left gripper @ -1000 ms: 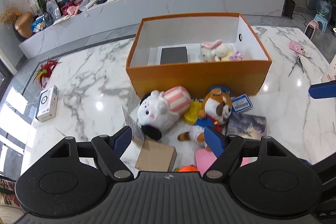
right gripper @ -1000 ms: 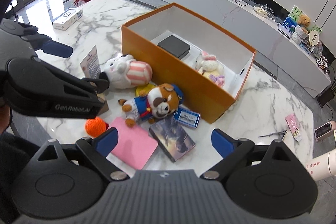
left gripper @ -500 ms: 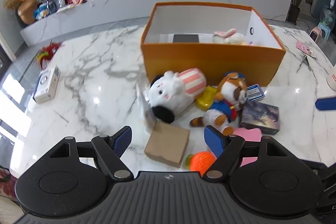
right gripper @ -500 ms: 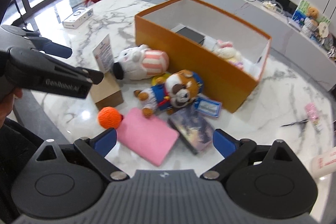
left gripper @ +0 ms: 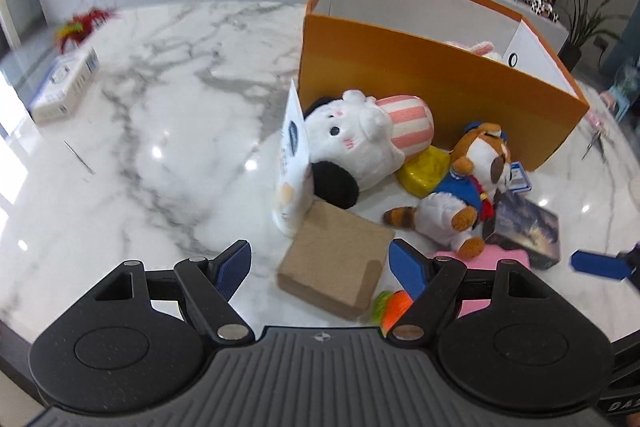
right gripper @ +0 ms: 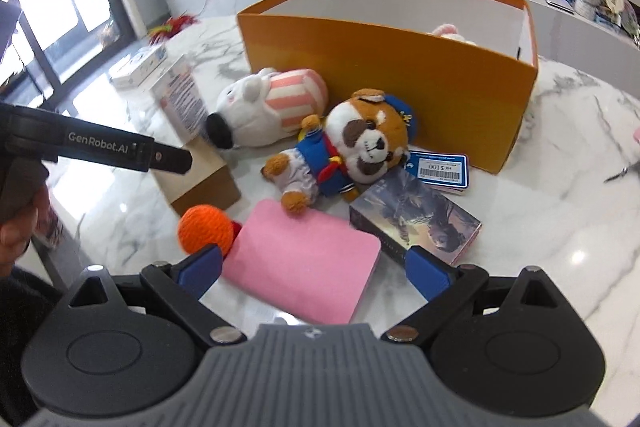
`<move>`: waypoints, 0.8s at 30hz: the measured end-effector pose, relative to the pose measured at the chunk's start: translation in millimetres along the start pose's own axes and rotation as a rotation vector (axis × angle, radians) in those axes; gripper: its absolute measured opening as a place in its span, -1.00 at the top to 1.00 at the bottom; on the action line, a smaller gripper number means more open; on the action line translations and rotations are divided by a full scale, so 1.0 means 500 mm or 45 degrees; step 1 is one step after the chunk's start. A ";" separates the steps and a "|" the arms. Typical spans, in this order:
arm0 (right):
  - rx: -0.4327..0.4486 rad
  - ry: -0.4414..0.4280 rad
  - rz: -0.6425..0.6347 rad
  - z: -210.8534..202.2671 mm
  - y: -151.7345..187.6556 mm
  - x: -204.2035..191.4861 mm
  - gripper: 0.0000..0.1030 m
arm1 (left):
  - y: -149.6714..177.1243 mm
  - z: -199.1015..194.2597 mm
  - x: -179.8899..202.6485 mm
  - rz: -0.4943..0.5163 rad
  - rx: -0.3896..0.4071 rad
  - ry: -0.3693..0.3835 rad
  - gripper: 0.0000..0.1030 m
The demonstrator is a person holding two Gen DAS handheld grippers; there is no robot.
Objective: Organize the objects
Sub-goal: 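Grasp the small brown cardboard box with the left gripper while the right grasps the pink notebook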
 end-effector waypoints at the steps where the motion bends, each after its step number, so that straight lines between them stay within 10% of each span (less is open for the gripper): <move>1: 0.002 -0.003 0.010 0.004 0.001 0.004 -0.91 | 0.000 0.008 0.003 -0.018 -0.007 0.020 -0.74; 24: -0.069 -0.030 -0.010 0.044 0.028 0.022 -0.92 | 0.045 0.090 0.000 0.051 -0.101 -0.061 -0.75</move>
Point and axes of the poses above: each gripper's, at about its wrist camera, not at the fingertips, and z roughly the way its jaws point, x to its right, y to its underside, the point moved 6 cm from there along z, roughly the way its jaws point, and after that the axes turned 3 degrees about x, right-handed, at the moved point
